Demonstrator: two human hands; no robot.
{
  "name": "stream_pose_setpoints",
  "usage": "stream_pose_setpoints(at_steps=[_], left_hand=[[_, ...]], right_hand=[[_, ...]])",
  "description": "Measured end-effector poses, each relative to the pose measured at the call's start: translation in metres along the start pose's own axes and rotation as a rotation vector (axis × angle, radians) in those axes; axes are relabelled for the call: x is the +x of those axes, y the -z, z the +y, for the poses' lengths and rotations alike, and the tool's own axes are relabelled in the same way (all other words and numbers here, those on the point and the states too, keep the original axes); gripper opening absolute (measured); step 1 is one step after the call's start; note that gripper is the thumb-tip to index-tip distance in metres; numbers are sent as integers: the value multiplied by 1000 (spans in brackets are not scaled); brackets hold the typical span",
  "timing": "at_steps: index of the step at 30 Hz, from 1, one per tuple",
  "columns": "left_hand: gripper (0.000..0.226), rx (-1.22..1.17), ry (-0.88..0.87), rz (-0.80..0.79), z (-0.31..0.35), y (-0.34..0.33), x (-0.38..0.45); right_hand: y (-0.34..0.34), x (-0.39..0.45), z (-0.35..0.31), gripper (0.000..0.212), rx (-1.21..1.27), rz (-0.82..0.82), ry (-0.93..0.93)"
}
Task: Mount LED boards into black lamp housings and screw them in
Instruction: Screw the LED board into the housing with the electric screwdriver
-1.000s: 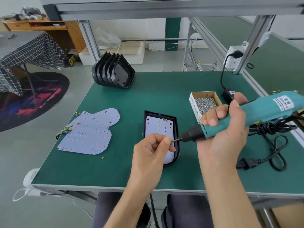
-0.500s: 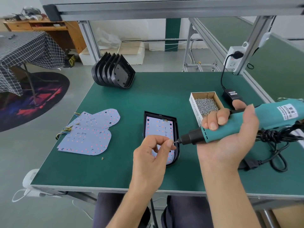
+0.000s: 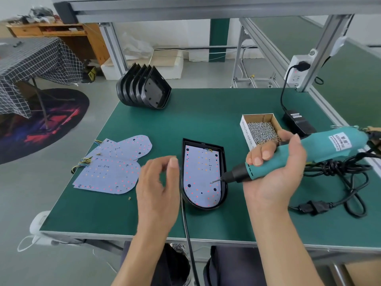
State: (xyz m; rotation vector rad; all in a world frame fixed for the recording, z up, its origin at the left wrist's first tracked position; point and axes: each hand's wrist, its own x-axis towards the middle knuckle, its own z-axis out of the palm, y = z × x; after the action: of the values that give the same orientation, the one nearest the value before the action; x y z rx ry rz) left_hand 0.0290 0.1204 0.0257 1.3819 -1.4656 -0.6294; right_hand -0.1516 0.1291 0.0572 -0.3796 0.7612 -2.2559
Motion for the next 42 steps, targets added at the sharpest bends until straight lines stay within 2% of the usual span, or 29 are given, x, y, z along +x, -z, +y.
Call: stream_pose_setpoints(at_steps=[3,8,12,22,31,42], left_hand=[[39,168,142,-141,-9,-4,-1],[47,305,251,-311,-14,-15,5],[32,339,312,-399,-18,-21,14],[34,280,284,-357,-20,-27,12],[22,260,289,-340,-20,-30,11],[27,275,283,-326,-21,-31,10]], right_hand=[[2,-3,10,16,-41,15,-18],[5,-9,24,14,-76,-42,22],[5,-10,31,8,-122,-107,64],[7,-11,42,9,-209,-183,87],[4,-13,41,8,-265,-237,104],[2,-18,41,16,-296,-266,132]])
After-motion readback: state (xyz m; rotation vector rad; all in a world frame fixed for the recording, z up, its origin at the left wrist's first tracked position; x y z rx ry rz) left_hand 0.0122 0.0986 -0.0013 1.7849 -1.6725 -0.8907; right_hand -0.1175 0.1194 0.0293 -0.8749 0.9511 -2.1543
